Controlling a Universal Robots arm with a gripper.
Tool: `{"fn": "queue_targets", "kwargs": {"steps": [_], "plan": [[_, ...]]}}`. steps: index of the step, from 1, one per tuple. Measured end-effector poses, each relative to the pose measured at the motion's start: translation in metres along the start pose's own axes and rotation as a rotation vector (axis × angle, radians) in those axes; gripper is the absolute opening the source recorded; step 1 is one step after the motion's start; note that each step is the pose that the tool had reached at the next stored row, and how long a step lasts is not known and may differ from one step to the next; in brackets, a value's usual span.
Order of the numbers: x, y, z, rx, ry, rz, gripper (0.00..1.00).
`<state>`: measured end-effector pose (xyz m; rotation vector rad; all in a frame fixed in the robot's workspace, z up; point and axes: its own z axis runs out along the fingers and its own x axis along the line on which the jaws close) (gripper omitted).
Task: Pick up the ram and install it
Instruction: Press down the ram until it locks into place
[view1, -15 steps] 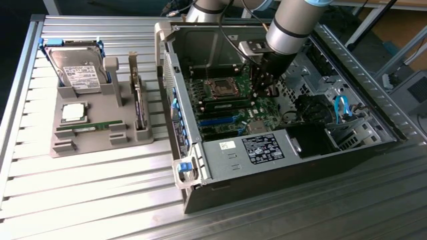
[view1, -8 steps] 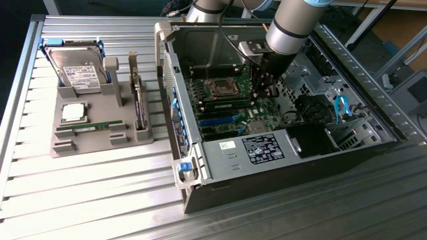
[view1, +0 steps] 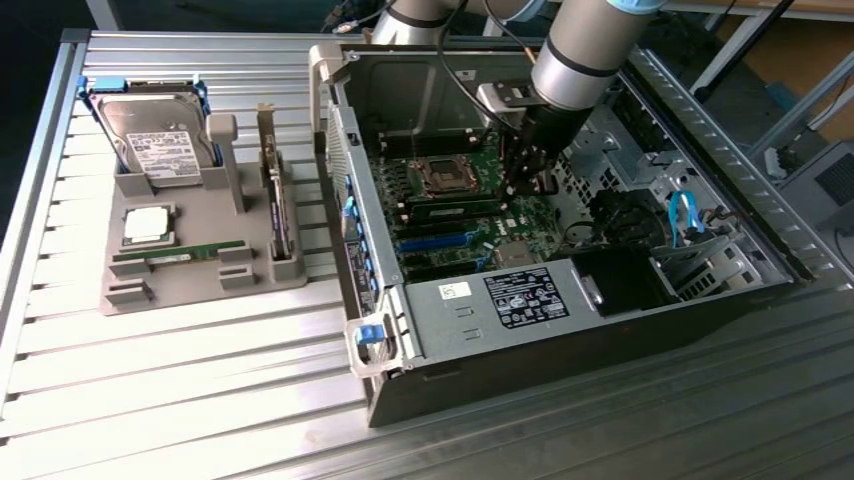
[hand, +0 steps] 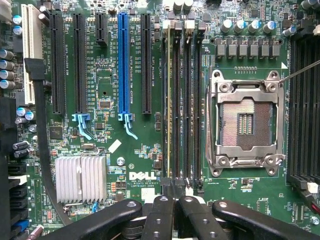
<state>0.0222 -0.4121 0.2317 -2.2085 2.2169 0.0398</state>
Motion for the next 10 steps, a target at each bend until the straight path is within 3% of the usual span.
{"fn": "queue_targets", "kwargs": {"steps": [10], "plan": [[0.000,0.0001,-0.0134,0.0001,-0.0003,0.000,0.10]]}}
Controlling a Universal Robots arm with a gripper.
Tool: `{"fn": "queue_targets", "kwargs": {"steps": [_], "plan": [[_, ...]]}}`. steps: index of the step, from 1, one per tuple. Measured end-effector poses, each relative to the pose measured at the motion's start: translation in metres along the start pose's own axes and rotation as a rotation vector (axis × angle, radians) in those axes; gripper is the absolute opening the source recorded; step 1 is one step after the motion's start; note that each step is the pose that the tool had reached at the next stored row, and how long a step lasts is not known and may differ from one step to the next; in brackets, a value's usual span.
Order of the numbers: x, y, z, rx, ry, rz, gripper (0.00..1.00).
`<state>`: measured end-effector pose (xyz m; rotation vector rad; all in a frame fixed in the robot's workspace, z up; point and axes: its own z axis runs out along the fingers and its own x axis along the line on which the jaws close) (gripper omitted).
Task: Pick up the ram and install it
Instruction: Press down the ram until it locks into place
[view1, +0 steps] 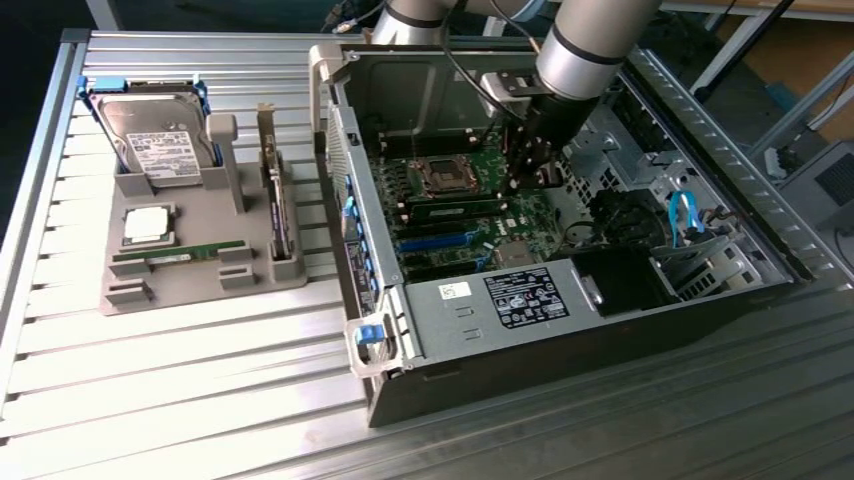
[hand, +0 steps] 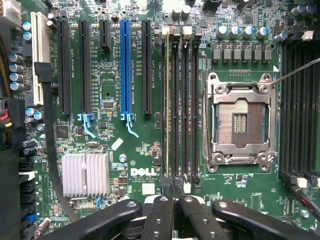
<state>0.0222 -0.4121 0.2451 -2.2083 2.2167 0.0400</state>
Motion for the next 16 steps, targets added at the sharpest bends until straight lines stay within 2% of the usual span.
{"fn": "queue_targets", "kwargs": {"steps": [9,11,13,16], "plan": [[0.000,0.0012,-0.0001,-0.0001,0.0003,0.000,0.10],[0.000,0.0066,-0.0001,-0.0001,0.0003,0.000,0.10],[0.000,0.0175,0.0000,-0.0001,0.0003,0.000,0.10],[0.000,0.0271,0.0001,-0.0001,0.0003,0.000,0.10]]}}
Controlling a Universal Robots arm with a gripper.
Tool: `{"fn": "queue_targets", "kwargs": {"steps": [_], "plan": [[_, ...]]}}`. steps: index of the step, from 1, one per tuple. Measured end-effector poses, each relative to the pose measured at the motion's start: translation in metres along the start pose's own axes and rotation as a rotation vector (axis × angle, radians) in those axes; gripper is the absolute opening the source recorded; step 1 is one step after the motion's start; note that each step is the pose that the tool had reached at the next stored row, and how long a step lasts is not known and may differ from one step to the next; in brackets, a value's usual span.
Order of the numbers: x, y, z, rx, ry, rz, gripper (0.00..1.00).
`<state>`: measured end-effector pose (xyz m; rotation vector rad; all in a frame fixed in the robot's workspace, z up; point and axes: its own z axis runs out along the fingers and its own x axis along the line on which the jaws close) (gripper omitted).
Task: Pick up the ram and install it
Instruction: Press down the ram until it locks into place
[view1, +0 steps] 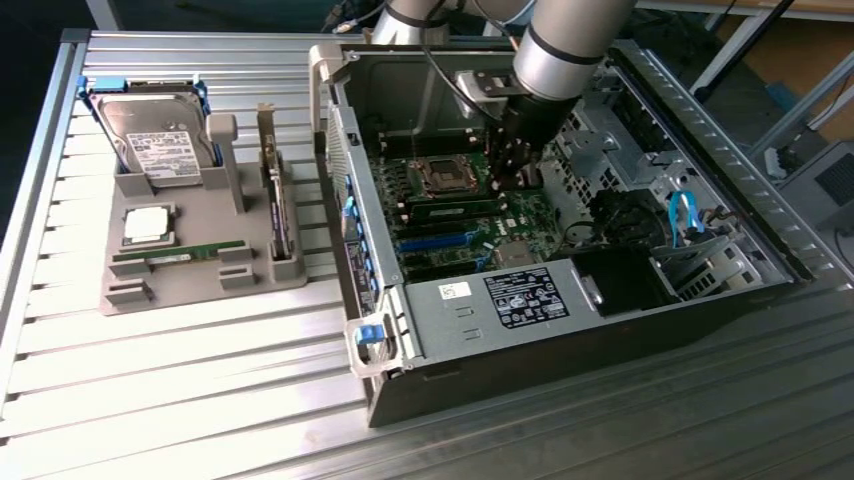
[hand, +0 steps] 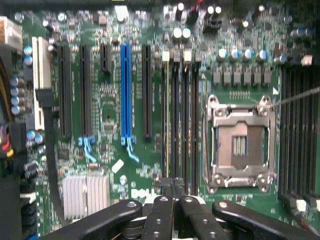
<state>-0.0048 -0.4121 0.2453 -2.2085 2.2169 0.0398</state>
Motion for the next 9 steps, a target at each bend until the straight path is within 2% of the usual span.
{"fn": "queue_targets", "kwargs": {"steps": [6,9], "plan": [[0.000,0.0154,0.0002,0.0000,0.0000,0.000,0.10],[0.000,0.0310,0.0003,0.0000,0.0000,0.000,0.10]]}}
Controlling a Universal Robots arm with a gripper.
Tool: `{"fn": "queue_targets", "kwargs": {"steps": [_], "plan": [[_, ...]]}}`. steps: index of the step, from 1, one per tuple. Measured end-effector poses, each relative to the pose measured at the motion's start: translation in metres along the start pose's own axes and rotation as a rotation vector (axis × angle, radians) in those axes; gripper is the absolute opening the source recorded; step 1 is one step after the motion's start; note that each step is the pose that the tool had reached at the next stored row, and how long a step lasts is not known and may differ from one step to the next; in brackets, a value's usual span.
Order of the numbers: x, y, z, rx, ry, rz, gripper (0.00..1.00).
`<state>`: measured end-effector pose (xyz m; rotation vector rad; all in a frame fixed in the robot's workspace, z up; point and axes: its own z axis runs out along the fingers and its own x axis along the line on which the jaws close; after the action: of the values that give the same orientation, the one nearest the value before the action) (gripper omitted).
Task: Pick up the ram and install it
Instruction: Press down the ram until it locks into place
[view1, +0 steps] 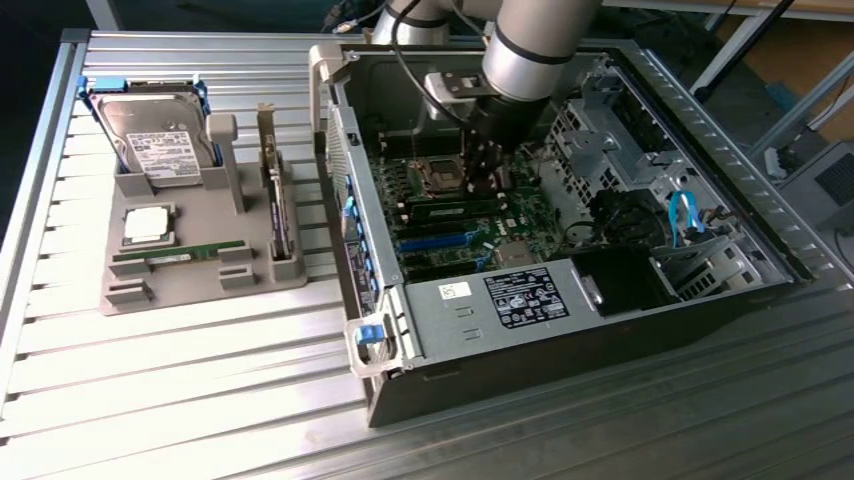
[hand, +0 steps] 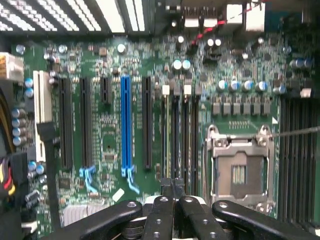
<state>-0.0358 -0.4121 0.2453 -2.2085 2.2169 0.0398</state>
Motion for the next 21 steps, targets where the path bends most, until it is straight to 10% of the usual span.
{"fn": "queue_targets", "kwargs": {"steps": [13,21], "plan": [[0.000,0.0378,0.0004,0.0000,0.0000,0.000,0.10],[0.000,0.0408,0.0004,0.0000,0.0000,0.000,0.10]]}}
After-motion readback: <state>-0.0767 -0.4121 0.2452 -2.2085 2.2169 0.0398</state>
